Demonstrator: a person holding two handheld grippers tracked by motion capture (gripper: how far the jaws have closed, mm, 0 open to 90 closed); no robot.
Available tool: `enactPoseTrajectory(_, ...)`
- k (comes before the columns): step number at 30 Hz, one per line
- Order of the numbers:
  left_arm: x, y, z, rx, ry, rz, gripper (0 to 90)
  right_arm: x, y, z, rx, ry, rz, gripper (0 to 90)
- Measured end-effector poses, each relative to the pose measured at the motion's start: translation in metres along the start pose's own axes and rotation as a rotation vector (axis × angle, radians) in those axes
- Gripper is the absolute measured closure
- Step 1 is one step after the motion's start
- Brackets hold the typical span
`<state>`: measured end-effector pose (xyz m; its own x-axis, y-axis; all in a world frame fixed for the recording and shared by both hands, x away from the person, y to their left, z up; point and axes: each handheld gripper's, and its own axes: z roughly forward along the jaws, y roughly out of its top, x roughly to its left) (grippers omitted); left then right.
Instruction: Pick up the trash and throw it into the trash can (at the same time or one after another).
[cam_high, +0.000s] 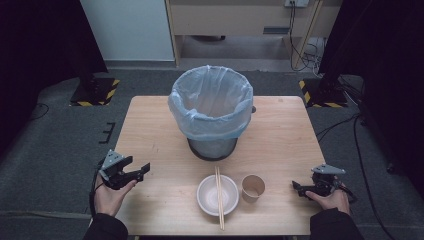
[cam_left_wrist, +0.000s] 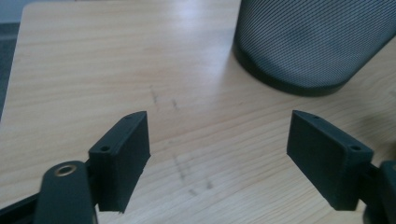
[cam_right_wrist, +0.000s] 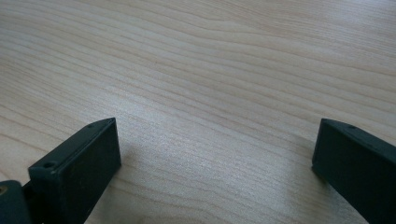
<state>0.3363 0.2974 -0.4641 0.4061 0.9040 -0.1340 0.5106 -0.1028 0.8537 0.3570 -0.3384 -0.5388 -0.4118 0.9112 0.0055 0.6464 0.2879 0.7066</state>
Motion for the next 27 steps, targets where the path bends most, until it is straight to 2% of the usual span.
enactPoseTrajectory(1,0.0,0.0,0.0,0.0,0.0,0.0,22.0,0.0,0.0,0.0,0.0,0.0,0.0,1.3)
enactPoseTrajectory(3,-0.013,0.006,-0.003,-0.029,-0.027,0.022,22.9,0.0,0.0,0.0,0.0,0.0,0.001,1.3)
enactPoseTrajectory(4,-0.013,0.006,-0.003,-0.029,-0.027,0.022,23.5,0.0,0.0,0.0,0.0,0.0,0.001,1.3)
enactPoseTrajectory(8,-0.04,0.013,-0.001,-0.048,-0.074,0.057,25.6,0.0,0.0,0.0,0.0,0.0,0.0,1.3)
enactPoseTrajectory(10,-0.052,0.014,0.0,-0.047,-0.085,0.078,26.3,0.0,0.0,0.0,0.0,0.001,0.001,1.3)
enactPoseTrajectory(13,-0.071,0.015,0.004,-0.054,-0.121,0.092,28.3,0.0,0.0,0.0,0.0,0.001,0.0,1.3)
enactPoseTrajectory(14,-0.071,0.015,0.004,-0.054,-0.121,0.092,28.8,0.0,0.0,0.0,0.0,0.001,0.0,1.3)
enactPoseTrajectory(15,-0.083,0.015,0.007,-0.062,-0.143,0.104,29.3,0.0,0.0,0.0,0.0,0.001,0.001,1.3)
enactPoseTrajectory(19,-0.104,0.013,0.015,-0.045,-0.173,0.135,32.3,0.0,0.0,0.0,0.0,0.0,0.001,1.3)
enactPoseTrajectory(20,-0.104,0.013,0.015,-0.045,-0.173,0.135,33.2,0.0,0.0,0.0,0.0,0.0,0.001,1.3)
enactPoseTrajectory(25,-0.136,0.006,0.027,-0.027,-0.204,0.147,37.2,0.0,0.0,0.0,0.0,0.001,0.001,1.3)
enactPoseTrajectory(26,-0.136,0.006,0.027,-0.027,-0.204,0.147,37.9,0.0,0.0,0.0,0.0,0.001,0.001,1.3)
enactPoseTrajectory(27,-0.146,0.003,0.031,-0.026,-0.209,0.157,38.4,0.0,0.0,0.0,0.0,0.0,0.0,1.3)
